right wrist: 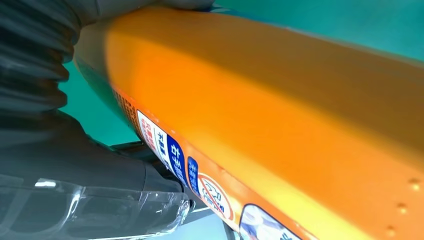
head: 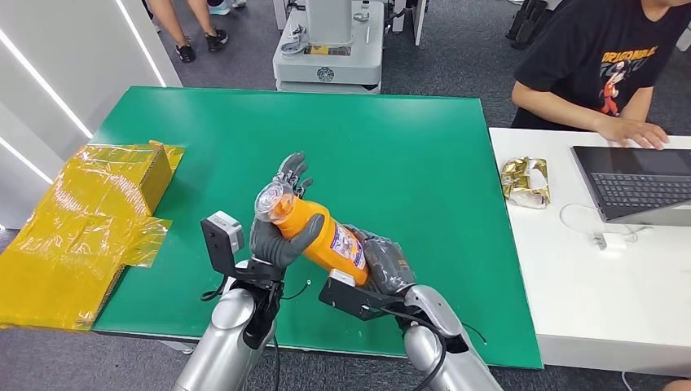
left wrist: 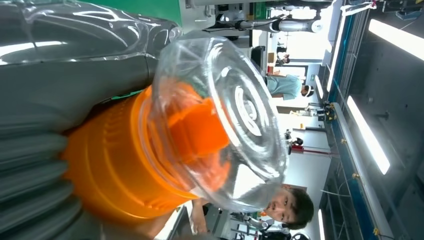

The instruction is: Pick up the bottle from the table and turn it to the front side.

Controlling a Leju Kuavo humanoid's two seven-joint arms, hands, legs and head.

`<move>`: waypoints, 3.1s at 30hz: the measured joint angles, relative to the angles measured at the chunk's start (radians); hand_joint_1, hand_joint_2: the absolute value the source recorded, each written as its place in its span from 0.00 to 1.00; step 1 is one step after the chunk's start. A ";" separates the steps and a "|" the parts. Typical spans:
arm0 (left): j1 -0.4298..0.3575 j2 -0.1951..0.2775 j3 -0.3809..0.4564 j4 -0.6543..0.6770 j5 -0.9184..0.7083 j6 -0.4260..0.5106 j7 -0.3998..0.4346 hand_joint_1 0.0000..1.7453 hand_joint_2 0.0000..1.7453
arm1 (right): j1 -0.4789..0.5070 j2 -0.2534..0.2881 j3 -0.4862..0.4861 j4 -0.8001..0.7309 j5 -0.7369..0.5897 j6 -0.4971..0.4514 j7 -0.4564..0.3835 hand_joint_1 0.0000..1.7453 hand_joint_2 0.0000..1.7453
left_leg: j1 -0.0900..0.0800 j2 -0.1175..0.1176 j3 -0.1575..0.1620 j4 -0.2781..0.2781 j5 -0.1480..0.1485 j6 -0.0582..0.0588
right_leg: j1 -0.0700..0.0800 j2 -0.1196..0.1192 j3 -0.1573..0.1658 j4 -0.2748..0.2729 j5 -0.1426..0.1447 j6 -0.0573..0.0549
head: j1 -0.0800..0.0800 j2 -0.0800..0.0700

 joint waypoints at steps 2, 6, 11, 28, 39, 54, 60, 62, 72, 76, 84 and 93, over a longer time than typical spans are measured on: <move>0.000 0.000 0.000 0.000 -0.005 0.003 0.010 1.00 1.00 | 0.007 0.000 -0.001 -0.003 0.006 -0.011 0.005 1.00 1.00 | 0.000 0.000 0.000 0.000 0.000 0.000 | 0.000 0.000 0.000 0.000 0.000 0.000 | 0.000 0.000; 0.000 0.000 -0.004 0.000 -0.008 0.002 0.019 1.00 1.00 | 0.026 0.000 -0.008 -0.021 0.018 -0.035 0.009 1.00 1.00 | 0.000 0.000 0.000 0.000 0.000 0.000 | 0.000 0.000 0.000 0.000 0.000 0.000 | 0.000 0.000; 0.000 -0.001 -0.013 0.000 0.000 -0.002 0.022 1.00 1.00 | 0.048 -0.001 -0.021 -0.050 0.029 -0.054 0.013 1.00 1.00 | 0.000 0.000 0.000 0.000 0.000 0.000 | 0.000 0.000 0.000 0.000 0.000 0.000 | 0.000 0.000; -0.021 -0.012 -0.018 0.001 0.025 0.012 0.027 1.00 1.00 | 0.076 0.011 -0.025 -0.093 -0.062 -0.194 -0.055 0.00 1.00 | 0.000 0.000 -0.001 0.000 0.000 0.000 | 0.000 0.000 0.000 0.000 0.000 0.000 | 0.000 0.000; -0.014 -0.003 -0.018 0.006 0.065 0.055 0.035 1.00 1.00 | 0.120 0.066 -0.024 -0.232 -0.212 -0.323 -0.126 0.00 1.00 | 0.000 0.000 -0.001 0.000 0.000 0.000 | 0.000 0.000 -0.001 0.000 0.000 0.000 | 0.000 0.000; -0.019 0.029 0.016 -0.014 0.041 0.191 0.022 1.00 1.00 | 0.227 0.093 0.017 -0.463 -0.426 -0.610 -0.258 0.00 1.00 | 0.000 0.000 0.000 -0.001 0.000 0.000 | 0.000 0.000 -0.001 0.000 0.000 0.000 | 0.000 0.000; -0.016 0.095 0.070 -0.066 -0.148 0.308 0.011 1.00 1.00 | 0.254 0.085 0.017 -0.544 -0.441 -0.650 -0.281 0.00 1.00 | 0.001 0.000 0.000 -0.001 0.000 0.000 | 0.000 0.000 -0.001 0.001 -0.001 -0.001 | 0.000 0.000; -0.010 0.121 0.083 -0.087 -0.234 0.335 0.029 1.00 1.00 | 0.267 0.080 0.017 -0.566 -0.452 -0.663 -0.292 0.00 1.00 | 0.001 0.000 0.000 -0.001 0.000 0.000 | 0.001 0.000 -0.001 0.001 -0.001 -0.001 | 0.000 0.000; 0.038 0.269 0.107 -0.155 -0.587 0.500 0.084 1.00 1.00 | 0.324 0.059 0.017 -0.633 -0.514 -0.663 -0.341 0.00 1.00 | 0.001 0.001 0.000 -0.001 0.000 0.000 | 0.001 0.001 -0.001 0.000 -0.002 -0.001 | 0.000 0.000; 0.046 0.334 0.107 -0.155 -0.683 0.574 0.123 1.00 1.00 | 0.328 0.059 0.017 -0.647 -0.536 -0.650 -0.354 0.00 1.00 | 0.001 0.001 0.000 -0.001 0.000 -0.001 | 0.001 0.001 -0.001 0.001 -0.002 -0.001 | 0.000 0.000; 0.051 0.402 0.106 -0.151 -0.888 0.546 0.256 1.00 1.00 | 0.338 0.055 0.017 -0.666 -0.563 -0.612 -0.363 0.00 1.00 | 0.001 0.001 0.000 -0.001 0.000 -0.001 | 0.001 0.001 -0.001 0.000 -0.002 -0.001 | 0.000 0.000; 0.044 0.468 0.068 -0.007 -1.101 0.530 0.297 1.00 1.00 | 0.368 0.032 0.025 -0.686 -0.609 -0.602 -0.381 0.00 1.00 | 0.001 0.002 0.000 -0.001 -0.001 -0.001 | 0.001 0.002 -0.002 0.000 -0.002 -0.001 | 0.000 0.000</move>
